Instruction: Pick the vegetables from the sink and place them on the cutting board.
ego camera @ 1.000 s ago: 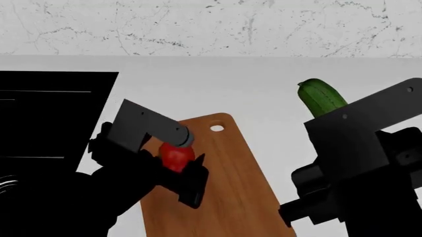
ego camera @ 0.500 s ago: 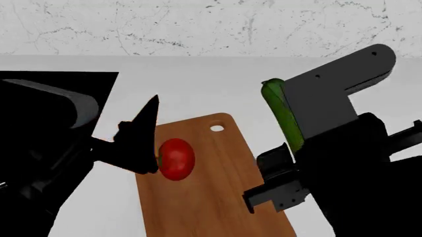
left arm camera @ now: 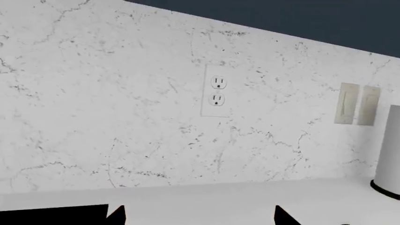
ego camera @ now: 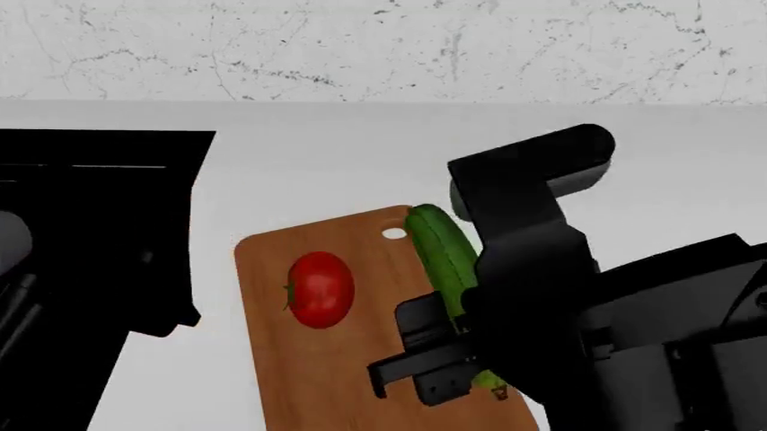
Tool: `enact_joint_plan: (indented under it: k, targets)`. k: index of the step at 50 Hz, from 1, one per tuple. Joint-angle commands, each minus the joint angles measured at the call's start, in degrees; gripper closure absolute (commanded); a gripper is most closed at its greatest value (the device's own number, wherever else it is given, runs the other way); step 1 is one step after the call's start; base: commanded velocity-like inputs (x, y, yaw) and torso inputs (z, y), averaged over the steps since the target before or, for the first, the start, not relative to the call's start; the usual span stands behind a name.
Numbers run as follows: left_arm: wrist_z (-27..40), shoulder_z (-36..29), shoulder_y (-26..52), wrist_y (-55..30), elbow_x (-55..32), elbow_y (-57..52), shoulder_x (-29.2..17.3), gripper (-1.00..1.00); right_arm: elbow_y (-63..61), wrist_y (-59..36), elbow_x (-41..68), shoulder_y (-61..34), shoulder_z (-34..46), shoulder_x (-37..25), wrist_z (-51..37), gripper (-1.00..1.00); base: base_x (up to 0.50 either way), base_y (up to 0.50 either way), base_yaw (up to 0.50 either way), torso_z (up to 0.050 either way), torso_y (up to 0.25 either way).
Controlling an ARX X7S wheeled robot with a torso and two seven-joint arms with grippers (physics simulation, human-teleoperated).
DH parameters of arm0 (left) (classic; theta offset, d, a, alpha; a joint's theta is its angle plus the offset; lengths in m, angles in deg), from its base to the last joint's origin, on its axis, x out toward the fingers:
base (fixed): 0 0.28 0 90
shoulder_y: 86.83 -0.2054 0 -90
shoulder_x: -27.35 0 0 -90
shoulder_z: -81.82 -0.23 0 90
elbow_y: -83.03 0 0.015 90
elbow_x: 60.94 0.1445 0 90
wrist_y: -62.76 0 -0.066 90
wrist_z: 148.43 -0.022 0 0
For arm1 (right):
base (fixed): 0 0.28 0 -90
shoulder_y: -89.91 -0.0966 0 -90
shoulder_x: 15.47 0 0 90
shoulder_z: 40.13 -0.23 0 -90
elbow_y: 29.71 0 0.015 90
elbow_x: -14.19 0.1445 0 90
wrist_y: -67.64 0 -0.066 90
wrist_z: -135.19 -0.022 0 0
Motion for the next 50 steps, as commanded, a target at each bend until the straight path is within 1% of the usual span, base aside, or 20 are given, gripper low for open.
enact_joint_plan:
  k: [1, 11, 19, 41, 42, 50]
  targets:
    - [1.01, 2.02, -0.77, 0.20, -1.34, -1.09, -0.62, -1.00, 4.32, 0.79, 0.79, 2.89, 0.91, 1.74, 2.82, 1.00, 0.00, 0.00, 0.00, 0.000, 0.000]
    - [0.97, 1.35, -1.00, 0.74, -1.26, -0.84, -0.82, -1.00, 4.75, 1.87, -0.76, 5.69, 1.01, 2.53, 5.74, 1.00, 0.00, 0.00, 0.00, 0.000, 0.000]
    - [1.09, 0.79, -0.90, 0.97, -1.19, -0.56, -0.96, -1.00, 4.53, 2.87, -1.47, 7.50, 0.64, 1.82, 7.23, 1.00, 0.00, 0.00, 0.00, 0.000, 0.000]
    - [1.83, 0.83, -0.98, 1.14, -2.42, -0.93, -1.44, -1.00, 4.64, 3.37, -3.48, 9.60, 1.27, 1.50, 9.41, 1.00, 0.00, 0.00, 0.00, 0.000, 0.000]
    - [1.85, 0.82, -0.97, 1.15, -2.46, -0.90, -1.46, -1.00, 4.60, 3.34, -3.45, 9.54, 1.35, 1.48, 9.24, -1.00, 0.00, 0.00, 0.00, 0.000, 0.000]
    - [1.95, 0.39, -1.02, 1.46, -2.49, -0.71, -1.53, -1.00, 4.12, 3.67, -3.54, 9.70, 1.21, 1.00, 9.46, -1.00, 0.00, 0.00, 0.00, 0.000, 0.000]
